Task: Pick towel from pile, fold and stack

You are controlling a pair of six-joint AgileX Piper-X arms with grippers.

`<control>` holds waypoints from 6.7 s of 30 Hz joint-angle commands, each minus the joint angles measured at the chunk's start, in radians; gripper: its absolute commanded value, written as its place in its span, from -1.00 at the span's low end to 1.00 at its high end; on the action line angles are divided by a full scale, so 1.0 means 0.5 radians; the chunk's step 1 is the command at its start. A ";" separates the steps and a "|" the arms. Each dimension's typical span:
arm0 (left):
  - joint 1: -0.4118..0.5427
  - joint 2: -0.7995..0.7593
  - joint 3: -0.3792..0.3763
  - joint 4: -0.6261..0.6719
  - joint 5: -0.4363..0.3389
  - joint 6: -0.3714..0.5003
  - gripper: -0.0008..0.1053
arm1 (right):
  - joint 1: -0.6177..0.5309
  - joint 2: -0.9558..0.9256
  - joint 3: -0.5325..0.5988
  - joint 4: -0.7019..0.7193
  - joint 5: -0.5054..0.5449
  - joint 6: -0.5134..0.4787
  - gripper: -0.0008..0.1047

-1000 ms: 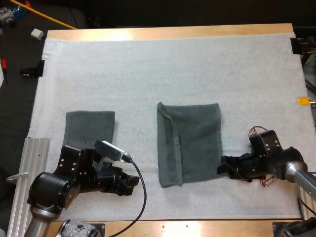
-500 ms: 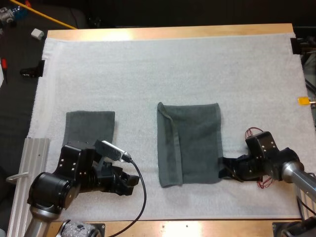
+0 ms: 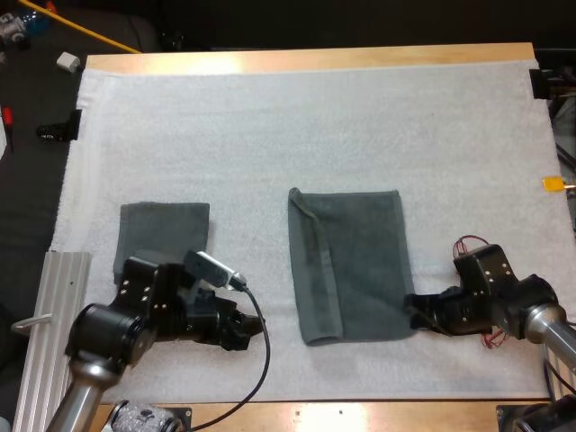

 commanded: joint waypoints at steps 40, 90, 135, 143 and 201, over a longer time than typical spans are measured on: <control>-0.730 1.345 0.109 -0.968 0.250 -0.783 0.11 | 0.009 -0.078 -0.008 0.173 0.170 -0.110 -0.98; -0.653 0.920 0.091 -0.647 0.250 -0.484 -0.99 | 0.012 -0.569 -0.093 0.252 0.055 0.364 -0.98; -0.037 1.351 0.068 -1.753 0.441 -0.855 -0.97 | 0.005 0.088 -0.098 -1.010 0.668 1.104 -0.98; -0.040 1.348 0.055 -1.803 0.472 -0.884 0.00 | 0.009 0.100 -0.093 -1.183 0.657 1.129 -0.03; -0.036 -0.426 -0.082 -0.131 0.143 -0.575 0.18 | 0.013 -0.719 -0.566 0.550 0.942 -0.340 0.22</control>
